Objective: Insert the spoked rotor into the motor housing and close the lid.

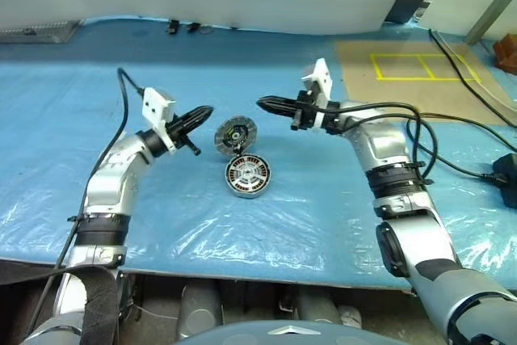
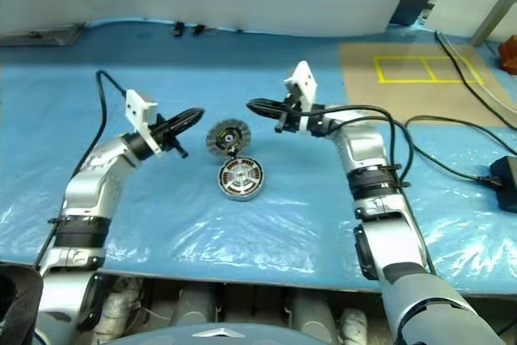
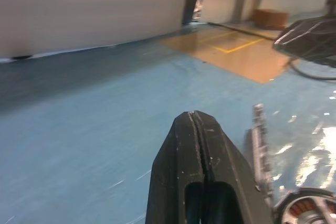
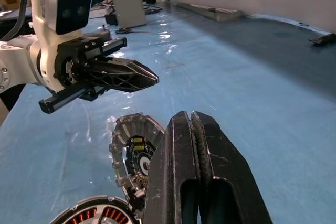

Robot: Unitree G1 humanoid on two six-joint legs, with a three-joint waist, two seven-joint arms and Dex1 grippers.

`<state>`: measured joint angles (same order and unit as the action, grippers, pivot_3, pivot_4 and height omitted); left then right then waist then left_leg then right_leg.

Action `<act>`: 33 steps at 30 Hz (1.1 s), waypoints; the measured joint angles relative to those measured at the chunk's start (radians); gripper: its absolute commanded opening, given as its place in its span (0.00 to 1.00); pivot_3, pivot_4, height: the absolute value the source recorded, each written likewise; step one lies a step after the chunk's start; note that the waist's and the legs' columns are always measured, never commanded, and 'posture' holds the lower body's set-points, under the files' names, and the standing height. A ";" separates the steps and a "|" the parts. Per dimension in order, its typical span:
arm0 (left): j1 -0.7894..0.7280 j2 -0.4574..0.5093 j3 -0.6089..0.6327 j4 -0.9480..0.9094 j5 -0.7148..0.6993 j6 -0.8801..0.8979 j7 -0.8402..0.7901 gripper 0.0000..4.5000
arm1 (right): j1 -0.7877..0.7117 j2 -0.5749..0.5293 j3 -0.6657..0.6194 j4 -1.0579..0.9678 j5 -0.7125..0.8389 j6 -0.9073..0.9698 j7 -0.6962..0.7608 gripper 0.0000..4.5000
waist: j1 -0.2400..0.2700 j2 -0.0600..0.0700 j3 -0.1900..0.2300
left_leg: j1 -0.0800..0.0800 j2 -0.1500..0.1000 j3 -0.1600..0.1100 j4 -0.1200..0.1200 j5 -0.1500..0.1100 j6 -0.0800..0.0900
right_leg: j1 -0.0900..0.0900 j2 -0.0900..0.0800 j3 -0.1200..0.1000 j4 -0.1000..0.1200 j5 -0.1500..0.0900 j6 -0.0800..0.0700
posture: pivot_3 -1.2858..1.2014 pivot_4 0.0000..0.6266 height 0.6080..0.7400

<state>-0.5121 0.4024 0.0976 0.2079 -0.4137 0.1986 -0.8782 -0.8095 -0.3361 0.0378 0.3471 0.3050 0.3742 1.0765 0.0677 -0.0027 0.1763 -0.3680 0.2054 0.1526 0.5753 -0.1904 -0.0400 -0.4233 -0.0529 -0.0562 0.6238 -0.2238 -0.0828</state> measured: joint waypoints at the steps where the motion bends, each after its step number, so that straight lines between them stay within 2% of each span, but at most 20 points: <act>1: -0.013 -0.002 -0.006 0.020 -0.002 0.000 -0.026 0.00 | 0.016 -0.014 -0.001 -0.025 0.013 0.029 0.003 0.00 | 0.000 0.000 0.000 | 0.000 0.000 0.000 0.000 0.000 0.000 | 0.000 0.000 0.000 0.000 0.000 0.000 | 0.52 0.24 1.00; 5: -0.097 -0.010 -0.047 0.138 0.005 -0.004 -0.120 0.00 | 0.130 -0.133 0.037 -0.195 0.093 0.227 0.096 0.00 | 0.011 0.000 0.000 | -0.001 0.000 0.000 0.000 0.000 0.000 | 0.000 -0.001 0.000 -0.001 0.000 0.000 | 0.52 0.24 1.00; 8: -0.145 -0.009 -0.069 0.221 0.038 -0.035 -0.159 0.00 | 0.201 -0.205 0.092 -0.295 0.104 0.300 0.144 0.00 | 0.013 0.000 0.000 | -0.001 0.000 -0.001 0.000 0.000 0.000 | 0.000 0.000 0.000 -0.001 0.000 0.001 | 0.52 0.24 1.00; 15: -0.228 -0.049 -0.097 0.298 0.057 -0.081 -0.223 0.00 | 0.274 -0.252 0.217 -0.357 0.022 0.222 0.155 0.00 | 0.014 0.000 0.000 | -0.001 0.000 -0.001 0.000 -0.001 -0.001 | 0.000 -0.001 0.000 -0.001 0.000 0.001 | 0.52 0.24 1.00; 24: -0.223 -0.008 -0.165 0.152 0.058 0.014 -0.327 0.00 | 0.276 -0.264 0.240 -0.315 -0.029 0.157 0.150 0.00 | 0.014 0.000 0.000 | -0.001 0.000 -0.001 0.000 0.000 -0.001 | 0.000 -0.001 0.000 -0.002 0.000 0.001 | 0.52 0.24 1.00; 28: -0.166 0.006 -0.185 0.068 0.072 0.025 -0.319 0.00 | 0.276 -0.269 0.239 -0.311 -0.024 0.168 0.162 0.00 | 0.015 0.000 0.000 | -0.001 0.000 -0.001 0.000 -0.001 -0.001 | 0.000 -0.001 0.000 -0.002 0.000 0.001 | 0.52 0.24 1.00; 33: -0.098 -0.020 -0.214 -0.031 0.092 0.005 -0.262 0.00 | 0.273 -0.327 0.235 -0.311 0.014 0.250 0.220 0.00 | 0.025 0.000 0.000 | -0.001 0.000 -0.001 0.000 -0.001 -0.001 | 0.001 -0.001 0.000 -0.001 0.000 0.001 | 0.52 0.24 1.00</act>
<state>-0.6103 0.3825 -0.1169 0.1765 -0.3215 0.2040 -1.1404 -0.5362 -0.6633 0.2726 0.0356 0.3193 0.6239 1.2969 0.0930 -0.0028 0.1764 -0.3688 0.2056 0.1516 0.5755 -0.1909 -0.0410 -0.4224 -0.0543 -0.0564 0.6223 -0.2235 -0.0819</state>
